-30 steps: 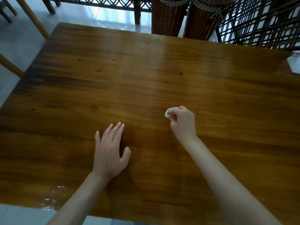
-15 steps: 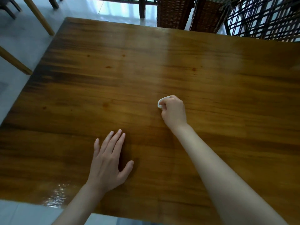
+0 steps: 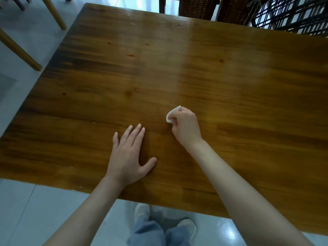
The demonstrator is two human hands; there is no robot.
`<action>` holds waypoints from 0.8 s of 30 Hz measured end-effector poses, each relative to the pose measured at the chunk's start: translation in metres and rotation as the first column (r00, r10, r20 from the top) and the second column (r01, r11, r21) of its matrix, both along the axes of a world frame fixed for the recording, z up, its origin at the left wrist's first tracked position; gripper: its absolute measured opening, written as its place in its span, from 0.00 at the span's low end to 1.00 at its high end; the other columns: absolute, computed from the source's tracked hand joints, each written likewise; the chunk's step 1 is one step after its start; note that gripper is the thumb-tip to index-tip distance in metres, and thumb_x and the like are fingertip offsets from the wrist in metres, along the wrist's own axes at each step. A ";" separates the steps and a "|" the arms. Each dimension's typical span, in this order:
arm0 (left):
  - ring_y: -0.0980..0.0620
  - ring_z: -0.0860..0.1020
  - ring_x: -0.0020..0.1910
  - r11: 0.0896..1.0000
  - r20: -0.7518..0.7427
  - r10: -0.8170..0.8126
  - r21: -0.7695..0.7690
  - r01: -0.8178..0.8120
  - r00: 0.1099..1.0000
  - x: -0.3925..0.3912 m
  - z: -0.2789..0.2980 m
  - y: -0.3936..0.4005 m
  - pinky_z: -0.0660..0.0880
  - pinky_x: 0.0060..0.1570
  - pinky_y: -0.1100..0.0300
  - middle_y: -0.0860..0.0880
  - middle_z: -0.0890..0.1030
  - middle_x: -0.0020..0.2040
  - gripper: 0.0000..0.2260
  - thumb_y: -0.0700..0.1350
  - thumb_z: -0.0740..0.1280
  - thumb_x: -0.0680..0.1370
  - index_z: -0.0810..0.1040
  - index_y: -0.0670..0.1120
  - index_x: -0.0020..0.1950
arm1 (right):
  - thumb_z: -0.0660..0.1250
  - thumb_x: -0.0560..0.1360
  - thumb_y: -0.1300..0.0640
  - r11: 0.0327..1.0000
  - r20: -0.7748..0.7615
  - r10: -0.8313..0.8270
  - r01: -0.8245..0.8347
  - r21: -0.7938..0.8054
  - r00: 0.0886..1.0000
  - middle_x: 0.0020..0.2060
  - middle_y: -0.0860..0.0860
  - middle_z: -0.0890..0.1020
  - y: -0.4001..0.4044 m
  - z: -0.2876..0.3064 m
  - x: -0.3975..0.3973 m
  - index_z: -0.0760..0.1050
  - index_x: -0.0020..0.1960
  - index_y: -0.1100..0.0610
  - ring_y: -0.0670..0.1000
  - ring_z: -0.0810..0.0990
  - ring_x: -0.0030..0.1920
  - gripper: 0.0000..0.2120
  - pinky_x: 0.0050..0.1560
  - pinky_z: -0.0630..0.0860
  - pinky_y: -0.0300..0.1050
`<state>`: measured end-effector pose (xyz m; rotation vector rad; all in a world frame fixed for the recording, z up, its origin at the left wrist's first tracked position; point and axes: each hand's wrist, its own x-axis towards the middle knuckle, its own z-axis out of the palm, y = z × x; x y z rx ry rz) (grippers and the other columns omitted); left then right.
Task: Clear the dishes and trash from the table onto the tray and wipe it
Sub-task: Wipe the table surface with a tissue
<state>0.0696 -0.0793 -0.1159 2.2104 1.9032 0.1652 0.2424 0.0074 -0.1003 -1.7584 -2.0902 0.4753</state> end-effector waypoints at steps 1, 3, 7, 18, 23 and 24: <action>0.48 0.56 0.75 1.000 -0.001 -0.004 -0.001 0.004 1.000 0.000 0.000 0.000 0.45 0.71 0.43 0.49 0.62 0.74 0.39 0.69 0.56 0.70 0.60 0.48 0.75 | 0.63 0.75 0.68 1.000 0.002 0.005 -0.005 0.002 1.000 0.48 0.54 0.81 -0.007 0.000 -0.002 0.82 0.50 0.59 0.51 0.77 0.51 0.10 0.51 0.71 0.37; 0.48 0.56 0.75 1.000 -0.011 -0.006 0.006 0.006 1.000 0.000 0.000 -0.001 0.45 0.71 0.43 0.49 0.61 0.75 0.39 0.69 0.55 0.70 0.60 0.48 0.75 | 0.64 0.75 0.67 1.000 -0.007 0.019 -0.019 0.004 1.000 0.47 0.54 0.81 -0.017 -0.001 -0.006 0.82 0.50 0.59 0.51 0.78 0.51 0.10 0.51 0.72 0.38; 0.49 0.54 0.75 0.999 -0.017 -0.020 0.033 0.020 1.000 -0.003 0.001 -0.003 0.42 0.71 0.44 0.50 0.59 0.76 0.40 0.70 0.54 0.70 0.57 0.48 0.76 | 0.64 0.74 0.68 1.000 0.004 0.024 -0.024 -0.010 1.000 0.46 0.54 0.82 -0.031 0.001 -0.011 0.82 0.49 0.59 0.51 0.78 0.50 0.10 0.52 0.72 0.39; 0.47 0.59 0.74 0.998 0.008 -0.058 0.004 0.058 0.998 -0.059 0.005 -0.037 0.46 0.70 0.42 0.48 0.65 0.73 0.38 0.68 0.56 0.71 0.63 0.45 0.74 | 0.65 0.73 0.69 0.997 -0.044 -0.010 0.007 -0.077 0.999 0.43 0.53 0.81 -0.086 0.008 -0.041 0.82 0.47 0.60 0.51 0.77 0.48 0.10 0.47 0.72 0.39; 0.47 0.60 0.74 0.999 0.019 -0.028 0.025 0.028 0.999 -0.067 0.009 -0.038 0.48 0.70 0.41 0.48 0.66 0.73 0.38 0.68 0.56 0.71 0.64 0.45 0.73 | 0.65 0.73 0.69 0.993 -0.058 -0.035 0.028 -0.112 0.998 0.44 0.53 0.82 -0.082 0.011 -0.041 0.83 0.46 0.59 0.50 0.79 0.48 0.09 0.49 0.75 0.38; 0.47 0.60 0.73 0.999 0.025 -0.015 0.034 0.014 1.000 -0.069 0.010 -0.038 0.49 0.70 0.41 0.48 0.67 0.72 0.38 0.68 0.56 0.71 0.65 0.45 0.73 | 0.65 0.73 0.69 0.994 -0.075 -0.059 0.052 -0.092 0.995 0.43 0.52 0.82 -0.082 0.012 -0.040 0.83 0.45 0.60 0.50 0.79 0.46 0.09 0.46 0.73 0.34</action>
